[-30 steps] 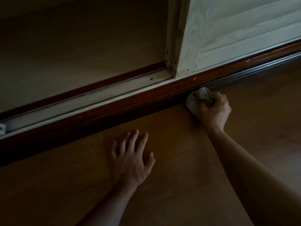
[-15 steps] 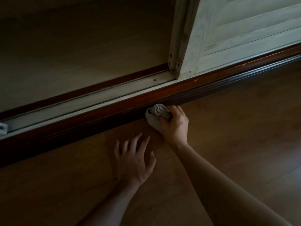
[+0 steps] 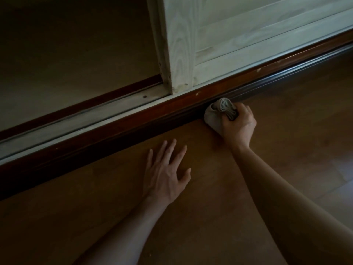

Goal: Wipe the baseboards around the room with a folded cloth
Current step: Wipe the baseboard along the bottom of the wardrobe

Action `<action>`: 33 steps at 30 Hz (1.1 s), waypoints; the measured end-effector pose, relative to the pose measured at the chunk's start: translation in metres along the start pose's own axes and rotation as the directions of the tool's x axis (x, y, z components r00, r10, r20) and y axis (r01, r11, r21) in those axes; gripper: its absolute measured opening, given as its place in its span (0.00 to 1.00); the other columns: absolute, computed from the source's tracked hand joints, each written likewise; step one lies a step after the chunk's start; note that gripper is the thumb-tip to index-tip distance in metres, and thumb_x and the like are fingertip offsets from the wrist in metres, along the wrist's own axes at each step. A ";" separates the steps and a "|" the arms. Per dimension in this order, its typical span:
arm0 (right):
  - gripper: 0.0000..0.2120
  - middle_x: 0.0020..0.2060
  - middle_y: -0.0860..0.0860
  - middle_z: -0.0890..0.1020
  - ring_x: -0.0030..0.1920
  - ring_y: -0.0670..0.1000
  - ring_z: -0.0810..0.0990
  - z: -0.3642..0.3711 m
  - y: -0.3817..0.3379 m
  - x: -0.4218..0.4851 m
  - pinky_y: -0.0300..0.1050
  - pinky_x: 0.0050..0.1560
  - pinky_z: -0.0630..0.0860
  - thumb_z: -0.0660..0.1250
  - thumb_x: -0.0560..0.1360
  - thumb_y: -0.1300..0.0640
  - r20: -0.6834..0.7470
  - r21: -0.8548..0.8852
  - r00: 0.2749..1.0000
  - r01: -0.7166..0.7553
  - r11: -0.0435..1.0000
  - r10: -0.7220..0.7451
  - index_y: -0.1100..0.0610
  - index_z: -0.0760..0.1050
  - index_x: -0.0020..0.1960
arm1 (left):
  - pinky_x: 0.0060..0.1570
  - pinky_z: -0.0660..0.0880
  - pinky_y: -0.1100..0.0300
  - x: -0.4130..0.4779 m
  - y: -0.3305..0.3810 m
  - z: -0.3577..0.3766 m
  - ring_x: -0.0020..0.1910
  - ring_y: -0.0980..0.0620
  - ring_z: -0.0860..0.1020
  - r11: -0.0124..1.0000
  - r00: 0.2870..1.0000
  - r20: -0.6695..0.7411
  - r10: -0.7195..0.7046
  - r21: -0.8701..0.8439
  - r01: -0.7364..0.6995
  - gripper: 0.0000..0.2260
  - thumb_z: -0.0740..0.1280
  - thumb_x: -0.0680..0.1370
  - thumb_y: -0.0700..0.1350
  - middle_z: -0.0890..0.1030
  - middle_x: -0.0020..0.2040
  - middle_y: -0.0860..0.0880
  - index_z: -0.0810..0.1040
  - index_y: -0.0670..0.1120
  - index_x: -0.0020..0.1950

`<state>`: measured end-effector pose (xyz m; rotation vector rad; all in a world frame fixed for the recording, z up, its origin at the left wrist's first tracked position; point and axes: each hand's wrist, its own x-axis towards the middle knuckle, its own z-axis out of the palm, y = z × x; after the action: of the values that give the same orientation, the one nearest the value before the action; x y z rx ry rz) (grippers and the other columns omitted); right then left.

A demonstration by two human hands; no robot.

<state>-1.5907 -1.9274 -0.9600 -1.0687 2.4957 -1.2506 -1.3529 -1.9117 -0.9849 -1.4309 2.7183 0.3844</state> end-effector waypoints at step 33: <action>0.12 0.48 0.46 0.76 0.47 0.46 0.75 0.008 0.000 -0.006 0.31 0.46 0.68 0.70 0.73 0.62 0.060 0.024 0.985 0.161 0.987 -0.162 0.56 0.78 0.55 | 0.75 0.57 0.43 0.018 0.012 0.009 0.77 0.49 0.62 1.000 0.995 -0.102 0.003 -0.029 -0.006 0.28 0.53 0.78 0.66 0.65 0.79 0.52 0.66 0.60 0.77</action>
<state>-1.5826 -1.9281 -0.9659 -1.3077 2.3877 -1.2586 -1.3735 -1.9172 -0.9941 -1.4927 2.8069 0.3617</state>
